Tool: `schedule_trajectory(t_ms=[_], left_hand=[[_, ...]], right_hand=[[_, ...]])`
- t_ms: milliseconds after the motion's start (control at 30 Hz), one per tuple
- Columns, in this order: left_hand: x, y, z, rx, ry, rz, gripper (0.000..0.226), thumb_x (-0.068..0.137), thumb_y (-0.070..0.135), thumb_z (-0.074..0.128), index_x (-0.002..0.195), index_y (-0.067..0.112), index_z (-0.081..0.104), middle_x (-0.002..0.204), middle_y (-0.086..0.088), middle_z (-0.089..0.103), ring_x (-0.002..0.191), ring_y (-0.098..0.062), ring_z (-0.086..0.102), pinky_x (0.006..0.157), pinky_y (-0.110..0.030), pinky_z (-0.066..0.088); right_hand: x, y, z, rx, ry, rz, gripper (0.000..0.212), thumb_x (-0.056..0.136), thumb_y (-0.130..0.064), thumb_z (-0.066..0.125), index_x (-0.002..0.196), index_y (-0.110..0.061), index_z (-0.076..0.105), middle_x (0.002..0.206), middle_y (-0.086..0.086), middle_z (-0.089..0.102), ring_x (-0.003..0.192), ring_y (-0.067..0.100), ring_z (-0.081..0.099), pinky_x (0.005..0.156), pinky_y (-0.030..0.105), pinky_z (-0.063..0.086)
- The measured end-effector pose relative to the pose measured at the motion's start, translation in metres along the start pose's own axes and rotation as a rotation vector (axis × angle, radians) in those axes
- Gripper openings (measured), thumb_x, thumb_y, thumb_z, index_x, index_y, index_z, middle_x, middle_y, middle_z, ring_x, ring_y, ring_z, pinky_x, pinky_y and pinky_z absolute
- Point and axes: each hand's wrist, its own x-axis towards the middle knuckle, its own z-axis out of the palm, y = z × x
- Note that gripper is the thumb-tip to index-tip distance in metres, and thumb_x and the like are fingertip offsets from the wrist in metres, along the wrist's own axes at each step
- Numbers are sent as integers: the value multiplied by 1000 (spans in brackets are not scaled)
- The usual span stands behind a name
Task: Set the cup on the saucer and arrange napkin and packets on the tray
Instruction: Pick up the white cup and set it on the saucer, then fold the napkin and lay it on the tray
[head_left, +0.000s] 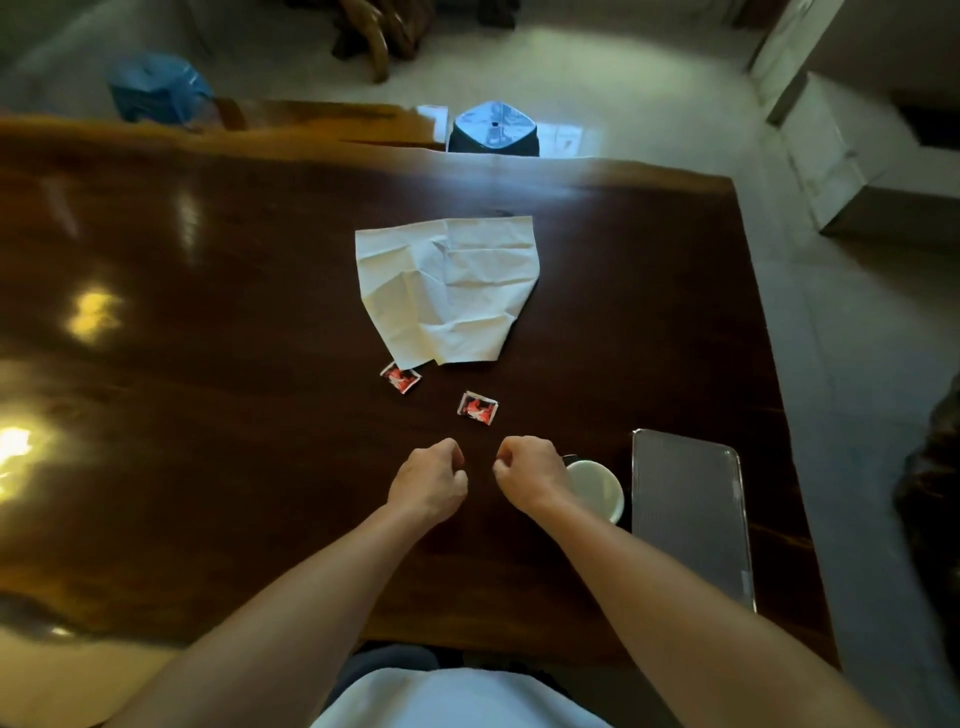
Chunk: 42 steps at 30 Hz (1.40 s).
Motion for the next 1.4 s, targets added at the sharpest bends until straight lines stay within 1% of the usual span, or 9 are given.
schedule_trajectory(t_ms=[233,367,467,767,967,1133,1233,1333,1400], left_hand=[[48,-33,-45,37,-29,17,4,91,26,58,95,26,61,82,8,62,73,-8,59,59,-27,46],[82,-45,-60,42,-49,24,10,89,25,56,95,23,64,85,3,65,79,-18,63,67,-35,54],[108,-54,-67,51,-46,28,13,88,23,55,95,20,66,87,0,68,81,-23,65,70,-37,57],[187,-78,-65,144,61,80,18,96,23,58,101,17,74,96,-8,70,90,-33,70,70,-39,54],[228,-83,-55,183,68,127,22,98,23,56,114,14,68,116,-6,58,95,-29,63,69,-41,55],[252,-79,-47,261,39,150,29,97,30,61,118,10,60,120,-8,57,97,-30,64,64,-38,51],[261,-78,-43,275,40,149,24,97,24,61,112,6,58,114,-9,56,89,-31,64,61,-37,49],[268,-78,-43,281,42,168,7,96,8,56,102,4,58,104,-11,58,82,-33,65,58,-37,44],[271,-77,-45,298,40,176,7,95,3,54,99,4,60,100,-11,59,82,-33,66,58,-35,40]], right_hand=[[45,-46,4,-40,-15,82,12,92,-29,61,92,-23,71,95,0,68,87,19,66,77,37,58],[75,-59,7,-55,-7,128,16,90,-29,59,90,-20,73,96,3,70,87,24,68,73,36,57],[99,-64,9,-69,1,155,17,92,-29,60,99,-20,72,99,3,70,90,25,67,76,38,58],[163,-68,29,-177,45,195,14,96,-10,57,107,-12,66,106,6,59,95,26,58,78,42,56],[200,-70,46,-166,118,207,24,96,-11,61,119,-14,62,121,4,56,108,24,52,69,33,50],[229,-66,58,-255,134,172,39,93,-10,63,131,-19,55,133,4,50,115,27,45,81,37,55],[241,-60,63,-283,134,157,29,96,-8,59,123,-18,59,128,4,54,115,28,45,83,35,53],[247,-54,64,-297,128,162,17,97,-6,54,108,-14,65,116,3,58,109,27,48,76,32,50],[246,-52,62,-266,115,162,14,98,-6,54,102,-13,65,112,3,58,108,27,48,74,32,49]])
